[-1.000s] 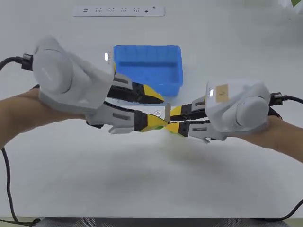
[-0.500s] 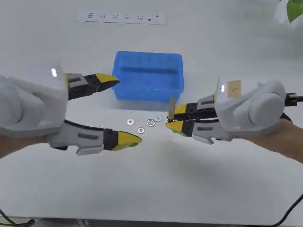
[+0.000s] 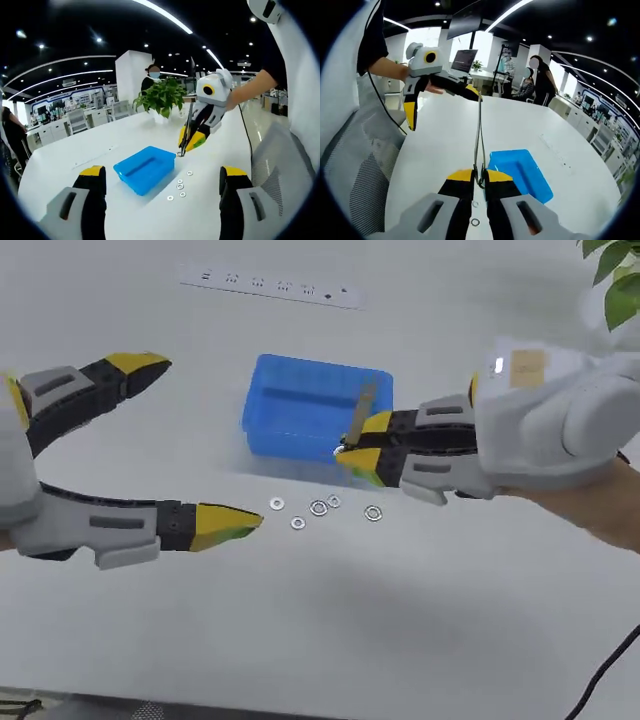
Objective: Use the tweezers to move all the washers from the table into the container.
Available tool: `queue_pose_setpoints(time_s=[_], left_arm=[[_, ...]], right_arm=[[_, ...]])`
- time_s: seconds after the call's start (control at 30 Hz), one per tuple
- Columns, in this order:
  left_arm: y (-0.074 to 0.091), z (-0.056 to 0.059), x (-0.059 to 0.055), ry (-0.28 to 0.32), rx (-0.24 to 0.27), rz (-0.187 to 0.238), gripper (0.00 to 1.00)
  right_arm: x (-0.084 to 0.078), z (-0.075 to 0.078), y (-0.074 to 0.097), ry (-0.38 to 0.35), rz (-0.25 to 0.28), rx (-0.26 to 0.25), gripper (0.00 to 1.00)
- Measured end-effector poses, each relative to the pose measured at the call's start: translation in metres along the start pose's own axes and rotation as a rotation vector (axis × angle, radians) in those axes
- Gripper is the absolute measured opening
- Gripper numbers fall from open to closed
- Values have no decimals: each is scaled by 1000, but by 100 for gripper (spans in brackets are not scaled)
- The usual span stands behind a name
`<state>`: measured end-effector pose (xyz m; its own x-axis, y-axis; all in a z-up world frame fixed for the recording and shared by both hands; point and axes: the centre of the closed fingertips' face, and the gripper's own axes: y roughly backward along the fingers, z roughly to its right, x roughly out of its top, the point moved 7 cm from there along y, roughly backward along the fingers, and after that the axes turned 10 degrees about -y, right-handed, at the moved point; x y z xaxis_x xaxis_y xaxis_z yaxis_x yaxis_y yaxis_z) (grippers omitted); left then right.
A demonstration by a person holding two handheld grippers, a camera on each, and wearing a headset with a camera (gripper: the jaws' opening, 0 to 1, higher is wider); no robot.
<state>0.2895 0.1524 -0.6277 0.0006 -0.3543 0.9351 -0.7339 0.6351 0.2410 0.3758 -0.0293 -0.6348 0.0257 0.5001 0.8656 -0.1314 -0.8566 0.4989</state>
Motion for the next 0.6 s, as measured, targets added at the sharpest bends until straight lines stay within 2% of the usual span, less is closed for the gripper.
queue_pose_setpoints(time_s=[0.17,0.3,0.43,0.6], left_arm=[[8,2,-10,19,-13,-14,99],[14,5,-16,54,-35,-16,100],[16,5,-22,59,-37,-37,100],[15,5,-24,71,-19,-19,100]], right_arm=[[13,24,-11,15,19,-12,9],[13,42,-23,27,6,-12,9],[5,61,-40,5,-11,-7,9],[-13,81,-63,-28,-28,-6,9]])
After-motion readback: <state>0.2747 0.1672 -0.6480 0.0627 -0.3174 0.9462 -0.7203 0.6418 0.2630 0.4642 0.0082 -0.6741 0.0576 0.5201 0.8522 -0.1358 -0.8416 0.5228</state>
